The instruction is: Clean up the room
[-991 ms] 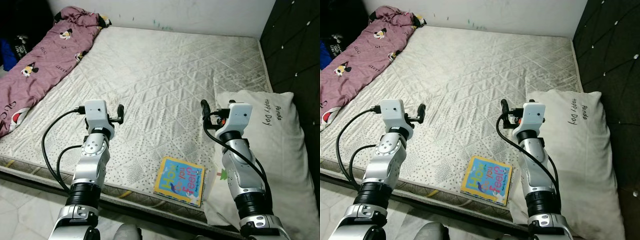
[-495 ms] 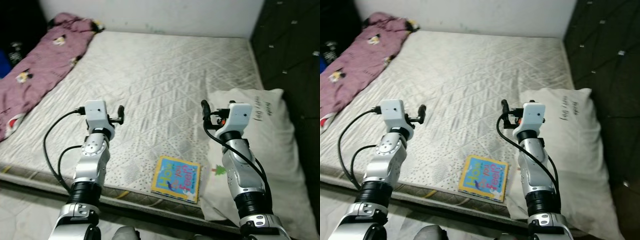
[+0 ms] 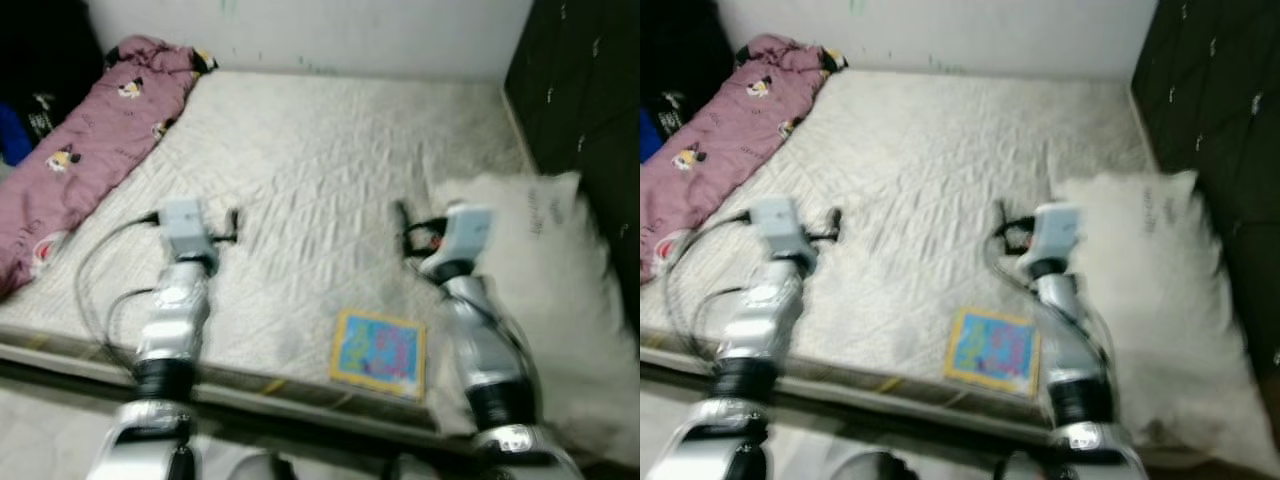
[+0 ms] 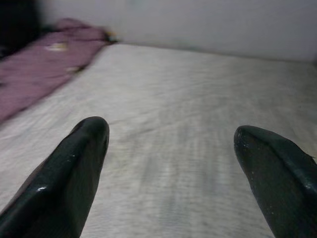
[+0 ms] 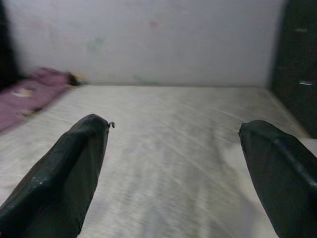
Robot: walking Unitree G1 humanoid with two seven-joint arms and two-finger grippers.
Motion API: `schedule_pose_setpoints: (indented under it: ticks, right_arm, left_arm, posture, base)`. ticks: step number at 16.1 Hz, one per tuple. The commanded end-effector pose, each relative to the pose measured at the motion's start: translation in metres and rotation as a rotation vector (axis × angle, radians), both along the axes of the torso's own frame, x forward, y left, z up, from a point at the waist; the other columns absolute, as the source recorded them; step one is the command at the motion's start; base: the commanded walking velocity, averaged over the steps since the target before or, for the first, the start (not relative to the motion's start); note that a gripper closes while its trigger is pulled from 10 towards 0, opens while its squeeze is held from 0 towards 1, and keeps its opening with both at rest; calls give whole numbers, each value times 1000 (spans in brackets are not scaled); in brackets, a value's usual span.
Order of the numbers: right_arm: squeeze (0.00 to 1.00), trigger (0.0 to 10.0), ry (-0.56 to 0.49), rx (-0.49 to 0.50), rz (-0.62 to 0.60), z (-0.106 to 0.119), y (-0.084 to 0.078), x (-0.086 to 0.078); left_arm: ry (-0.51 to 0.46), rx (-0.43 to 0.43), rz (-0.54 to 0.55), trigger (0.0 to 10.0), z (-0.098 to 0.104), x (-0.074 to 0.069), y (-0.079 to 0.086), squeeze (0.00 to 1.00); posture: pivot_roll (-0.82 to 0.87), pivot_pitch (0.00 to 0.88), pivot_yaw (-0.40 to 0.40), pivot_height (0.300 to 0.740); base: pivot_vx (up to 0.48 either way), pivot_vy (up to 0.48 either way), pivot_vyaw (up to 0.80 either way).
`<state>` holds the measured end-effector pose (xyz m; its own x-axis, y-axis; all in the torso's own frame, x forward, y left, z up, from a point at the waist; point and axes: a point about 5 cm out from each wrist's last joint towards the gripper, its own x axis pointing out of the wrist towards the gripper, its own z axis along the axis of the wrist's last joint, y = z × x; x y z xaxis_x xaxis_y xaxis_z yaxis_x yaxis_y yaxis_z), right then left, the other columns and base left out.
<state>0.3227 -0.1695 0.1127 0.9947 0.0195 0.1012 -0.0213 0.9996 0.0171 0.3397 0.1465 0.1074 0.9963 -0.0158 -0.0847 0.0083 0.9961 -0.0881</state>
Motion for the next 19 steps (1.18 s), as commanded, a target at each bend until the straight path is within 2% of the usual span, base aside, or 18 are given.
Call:
schedule_pose_setpoints:
  ticks: [1, 4, 7, 13, 15, 19]
  right_arm:
    - [0, 10000, -14, 16, 30, 4, 11, 3]
    - [0, 10000, -15, 11, 35, 5, 12, 5]
    - [0, 10000, -15, 5, 40, 6, 12, 6]
    - [0, 10000, -6, -2, 51, 5, 12, 8]
    - [0, 10000, -3, -4, 55, 4, 12, 8]
    - [0, 10000, 0, -9, 64, 3, 14, 8]
  left_arm:
    - [-1, 17, 23, 10000, 1, 1, 11, 0]
    - [1, 13, 26, 10000, 1, 1, 11, 0]
    - [2, 9, 27, 10000, 1, 2, 9, 0]
    - [-4, -13, 26, 10000, 1, 3, 7, 0]
    - [-39, -21, -1, 10000, 4, 1, 5, 0]
    - [-37, -49, -18, 10000, 4, 1, 3, 0]
  posture:
    - [-73, 0, 61, 740]
    - [-75, 0, 60, 740]
    - [-77, 0, 58, 740]
    - [-82, 0, 56, 740]
    - [-82, 0, 55, 740]
    - [-84, 0, 56, 740]
  base:
    - [0, 480, 0]
    - [0, 480, 0]
    - [0, 480, -623]
    - [0, 467, 0]
    - [0, 0, 0]
    - [0, 0, 0]
